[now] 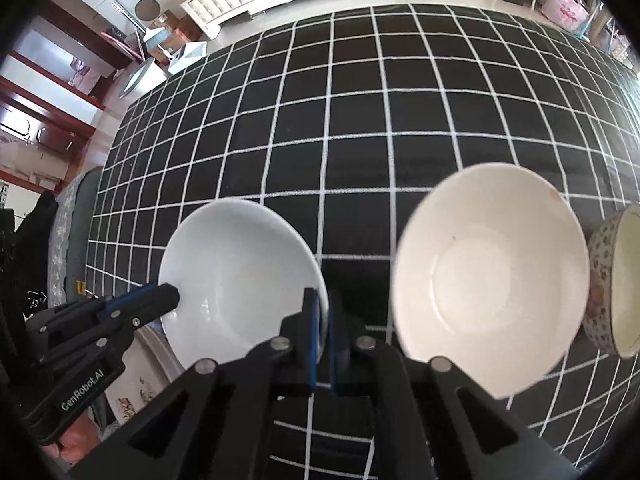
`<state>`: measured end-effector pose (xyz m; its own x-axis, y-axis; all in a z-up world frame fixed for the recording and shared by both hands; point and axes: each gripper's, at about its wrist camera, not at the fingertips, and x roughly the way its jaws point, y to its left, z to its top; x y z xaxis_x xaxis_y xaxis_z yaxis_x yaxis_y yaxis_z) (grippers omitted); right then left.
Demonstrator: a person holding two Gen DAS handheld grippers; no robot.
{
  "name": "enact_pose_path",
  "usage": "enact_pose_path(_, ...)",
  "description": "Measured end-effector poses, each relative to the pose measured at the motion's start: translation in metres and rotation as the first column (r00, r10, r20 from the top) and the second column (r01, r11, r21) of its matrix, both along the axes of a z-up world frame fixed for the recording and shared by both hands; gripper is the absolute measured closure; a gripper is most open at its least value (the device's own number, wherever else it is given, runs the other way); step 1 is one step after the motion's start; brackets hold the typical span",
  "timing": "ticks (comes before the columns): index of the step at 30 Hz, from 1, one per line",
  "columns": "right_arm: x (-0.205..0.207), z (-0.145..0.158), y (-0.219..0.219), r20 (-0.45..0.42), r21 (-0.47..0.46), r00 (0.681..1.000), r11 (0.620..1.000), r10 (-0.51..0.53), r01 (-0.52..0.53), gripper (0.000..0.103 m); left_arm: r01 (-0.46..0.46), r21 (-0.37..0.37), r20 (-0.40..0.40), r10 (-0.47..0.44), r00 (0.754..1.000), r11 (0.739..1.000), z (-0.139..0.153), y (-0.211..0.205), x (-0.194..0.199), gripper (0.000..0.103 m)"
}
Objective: Organize plates and bowls
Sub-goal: 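Carry the white bowl beside the plate stack and lower it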
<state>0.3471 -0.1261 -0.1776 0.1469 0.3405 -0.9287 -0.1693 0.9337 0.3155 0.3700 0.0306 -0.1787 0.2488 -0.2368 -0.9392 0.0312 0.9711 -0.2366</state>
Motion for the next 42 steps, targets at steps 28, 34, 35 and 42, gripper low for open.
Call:
enact_pose_path(28,-0.103,0.027,-0.027,-0.002,-0.035,0.999,0.998,-0.049,0.049,0.096,0.026,-0.009,0.016,-0.026,1.000,1.000,0.016,-0.033,-0.104,0.099)
enact_pose_path(34,-0.109,0.014,-0.030,-0.023,-0.040,0.998,0.998,-0.053,0.052,0.096,0.032,0.002,-0.005,-0.032,0.999,1.000,0.004,-0.042,-0.105,0.099)
enact_pose_path(35,-0.110,0.012,-0.031,-0.026,-0.040,0.998,0.998,-0.055,0.054,0.096,0.033,0.002,-0.010,-0.033,0.999,0.999,0.001,-0.044,-0.106,0.098)
enact_pose_path(42,-0.112,-0.005,-0.036,-0.066,-0.029,0.995,0.997,-0.073,0.071,0.096,0.036,0.008,-0.036,-0.036,0.999,0.999,-0.014,-0.048,-0.107,0.099)
